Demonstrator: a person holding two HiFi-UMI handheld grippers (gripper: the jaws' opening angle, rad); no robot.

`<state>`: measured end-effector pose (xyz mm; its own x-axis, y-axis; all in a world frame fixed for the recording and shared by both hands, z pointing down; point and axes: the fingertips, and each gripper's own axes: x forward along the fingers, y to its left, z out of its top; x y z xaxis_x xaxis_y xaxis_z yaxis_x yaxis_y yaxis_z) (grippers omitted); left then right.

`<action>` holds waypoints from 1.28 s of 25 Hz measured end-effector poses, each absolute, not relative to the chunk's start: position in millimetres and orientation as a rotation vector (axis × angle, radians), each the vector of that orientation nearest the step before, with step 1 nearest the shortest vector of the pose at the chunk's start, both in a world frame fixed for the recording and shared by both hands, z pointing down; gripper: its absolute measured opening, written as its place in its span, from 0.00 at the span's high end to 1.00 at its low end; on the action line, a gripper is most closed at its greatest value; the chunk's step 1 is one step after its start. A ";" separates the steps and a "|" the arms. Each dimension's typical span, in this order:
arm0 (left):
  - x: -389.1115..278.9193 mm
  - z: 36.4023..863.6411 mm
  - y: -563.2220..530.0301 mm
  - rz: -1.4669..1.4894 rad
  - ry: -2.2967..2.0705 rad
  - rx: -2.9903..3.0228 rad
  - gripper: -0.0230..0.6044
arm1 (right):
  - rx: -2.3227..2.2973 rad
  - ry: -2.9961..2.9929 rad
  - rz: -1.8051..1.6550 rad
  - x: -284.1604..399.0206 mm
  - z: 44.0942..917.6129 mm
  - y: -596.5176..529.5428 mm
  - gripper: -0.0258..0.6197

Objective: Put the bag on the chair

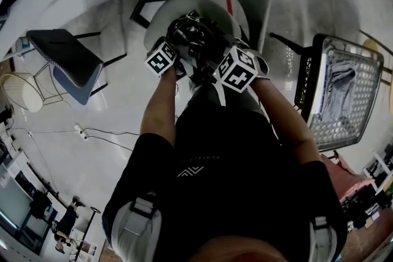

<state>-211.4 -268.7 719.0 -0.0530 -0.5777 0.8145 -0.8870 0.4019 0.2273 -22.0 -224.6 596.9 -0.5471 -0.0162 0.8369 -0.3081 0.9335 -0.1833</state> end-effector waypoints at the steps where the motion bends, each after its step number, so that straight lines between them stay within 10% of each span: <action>1: -209.7 715.3 -269.2 0.410 -1.744 1.290 0.93 | 0.242 -2.109 0.373 -26.7 598.0 -228.6 0.58; 32: -99.4 560.1 -272.9 0.500 -1.490 2.003 0.92 | 0.778 -2.270 0.356 20.6 532.8 -257.5 0.52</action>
